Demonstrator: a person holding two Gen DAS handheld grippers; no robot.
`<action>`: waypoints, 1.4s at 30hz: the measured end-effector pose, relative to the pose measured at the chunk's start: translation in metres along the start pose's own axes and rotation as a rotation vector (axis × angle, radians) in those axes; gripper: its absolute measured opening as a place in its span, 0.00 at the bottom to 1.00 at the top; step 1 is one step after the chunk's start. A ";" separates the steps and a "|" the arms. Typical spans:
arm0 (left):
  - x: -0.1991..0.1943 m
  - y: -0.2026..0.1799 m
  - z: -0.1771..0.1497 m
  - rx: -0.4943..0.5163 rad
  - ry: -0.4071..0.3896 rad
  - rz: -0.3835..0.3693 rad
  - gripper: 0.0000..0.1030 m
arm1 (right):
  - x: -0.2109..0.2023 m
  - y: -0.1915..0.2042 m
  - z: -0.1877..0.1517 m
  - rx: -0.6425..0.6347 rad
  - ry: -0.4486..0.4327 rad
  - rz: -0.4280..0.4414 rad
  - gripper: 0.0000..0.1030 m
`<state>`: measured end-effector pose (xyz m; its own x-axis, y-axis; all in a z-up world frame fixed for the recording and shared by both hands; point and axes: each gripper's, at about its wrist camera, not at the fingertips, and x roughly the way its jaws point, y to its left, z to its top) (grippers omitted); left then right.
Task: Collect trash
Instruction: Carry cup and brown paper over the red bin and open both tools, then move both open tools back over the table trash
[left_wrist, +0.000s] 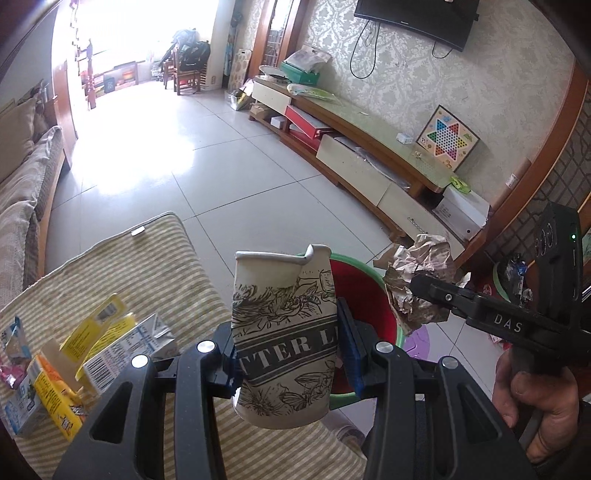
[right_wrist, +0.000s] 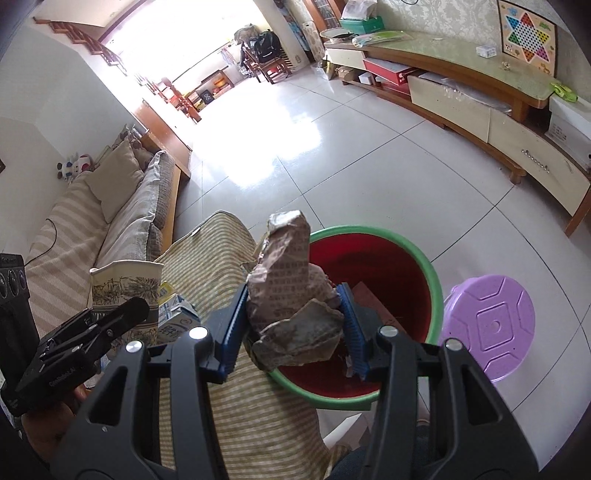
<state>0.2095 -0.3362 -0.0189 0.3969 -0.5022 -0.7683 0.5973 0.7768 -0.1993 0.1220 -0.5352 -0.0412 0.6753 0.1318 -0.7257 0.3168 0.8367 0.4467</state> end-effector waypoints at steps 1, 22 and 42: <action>0.006 -0.004 0.002 0.004 0.007 -0.007 0.38 | 0.002 -0.003 0.000 0.006 0.001 -0.004 0.45; 0.055 -0.021 0.014 0.010 0.062 -0.014 0.73 | 0.034 -0.029 0.005 0.074 0.049 -0.014 0.68; -0.032 0.030 -0.021 -0.076 -0.025 0.094 0.83 | 0.005 0.031 -0.015 -0.022 0.000 -0.026 0.95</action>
<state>0.1997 -0.2890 -0.0130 0.4665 -0.4349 -0.7703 0.5030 0.8467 -0.1734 0.1254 -0.5009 -0.0387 0.6670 0.1104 -0.7369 0.3193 0.8512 0.4165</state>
